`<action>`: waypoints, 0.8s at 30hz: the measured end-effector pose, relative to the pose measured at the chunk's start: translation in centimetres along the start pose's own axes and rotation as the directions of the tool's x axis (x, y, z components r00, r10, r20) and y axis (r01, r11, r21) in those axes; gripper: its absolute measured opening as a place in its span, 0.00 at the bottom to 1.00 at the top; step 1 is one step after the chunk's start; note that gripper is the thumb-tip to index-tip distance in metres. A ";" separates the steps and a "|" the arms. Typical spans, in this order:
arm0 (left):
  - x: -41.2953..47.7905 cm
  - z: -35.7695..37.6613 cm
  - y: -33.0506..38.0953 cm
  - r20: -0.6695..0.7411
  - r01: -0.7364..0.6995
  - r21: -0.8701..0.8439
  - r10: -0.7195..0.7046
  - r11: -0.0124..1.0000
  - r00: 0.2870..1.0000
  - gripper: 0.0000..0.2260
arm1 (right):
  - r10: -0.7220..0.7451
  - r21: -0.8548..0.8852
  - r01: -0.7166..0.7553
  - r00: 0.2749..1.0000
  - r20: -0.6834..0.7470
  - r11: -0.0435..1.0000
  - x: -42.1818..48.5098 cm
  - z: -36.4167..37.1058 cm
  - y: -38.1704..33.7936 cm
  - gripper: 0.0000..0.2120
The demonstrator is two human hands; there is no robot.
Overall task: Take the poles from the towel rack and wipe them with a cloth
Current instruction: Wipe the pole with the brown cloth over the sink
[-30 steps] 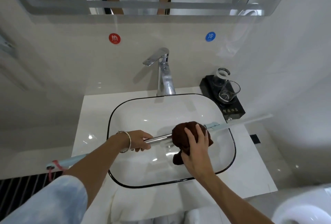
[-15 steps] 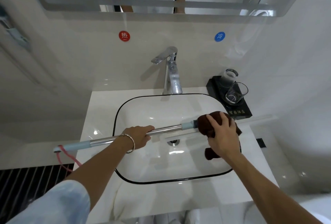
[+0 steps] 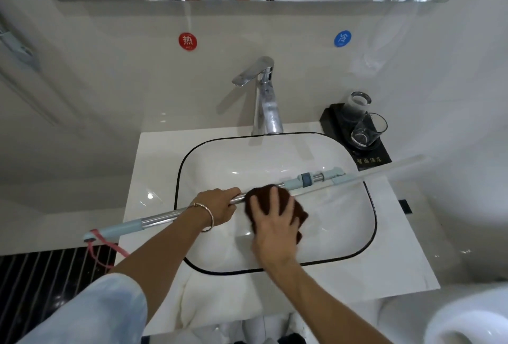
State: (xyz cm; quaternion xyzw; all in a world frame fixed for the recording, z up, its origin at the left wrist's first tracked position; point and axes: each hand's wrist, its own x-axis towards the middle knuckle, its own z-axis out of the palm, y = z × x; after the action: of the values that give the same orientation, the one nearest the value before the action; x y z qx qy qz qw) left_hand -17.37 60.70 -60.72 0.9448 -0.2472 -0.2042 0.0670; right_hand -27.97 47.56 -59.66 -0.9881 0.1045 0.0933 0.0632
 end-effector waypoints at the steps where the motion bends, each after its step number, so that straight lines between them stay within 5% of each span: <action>1: 0.0 0.0 0.0 0.003 -0.004 -0.008 0.004 1.000 1.000 0.14 | -0.053 -0.027 0.054 0.998 0.039 0.998 -0.4 0.2 -0.7 0.40; 5: 0.1 -0.1 -0.6 0.013 -0.034 -0.031 0.035 0.999 0.999 0.16 | -0.163 -0.050 0.163 0.986 0.020 0.985 0.2 -0.4 2.4 0.40; 10: -0.3 -0.1 -1.2 0.009 -0.059 -0.043 0.060 0.997 0.998 0.15 | 0.178 -0.051 -0.180 0.983 -0.049 0.982 3.0 -3.1 12.8 0.32; 13: -0.3 0.1 -0.8 0.012 -0.064 -0.054 0.064 0.996 0.998 0.14 | 0.261 -0.052 -0.265 0.963 -0.069 0.963 3.0 -3.0 12.2 0.32; 17: -0.2 0.1 -1.0 0.018 -0.051 -0.038 0.052 0.998 0.998 0.13 | 0.197 0.064 -0.195 0.980 -0.031 0.979 1.3 -1.2 5.7 0.35; 20: -0.2 0.1 -1.3 0.024 -0.040 -0.023 0.041 0.999 0.999 0.14 | -0.038 0.021 0.039 0.997 -0.068 0.999 -0.3 0.3 2.3 0.39; 24: -0.3 -0.1 -1.1 0.014 -0.031 -0.027 0.031 0.999 0.999 0.14 | -0.152 0.016 0.152 0.987 -0.045 0.988 0.6 -0.5 3.9 0.35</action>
State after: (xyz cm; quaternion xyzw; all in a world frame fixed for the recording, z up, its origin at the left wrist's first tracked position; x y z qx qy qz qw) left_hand -17.11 61.84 -60.78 0.9385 -0.2595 -0.2130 0.0809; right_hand -28.18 43.58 -59.67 -0.9943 0.0311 0.0659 0.0776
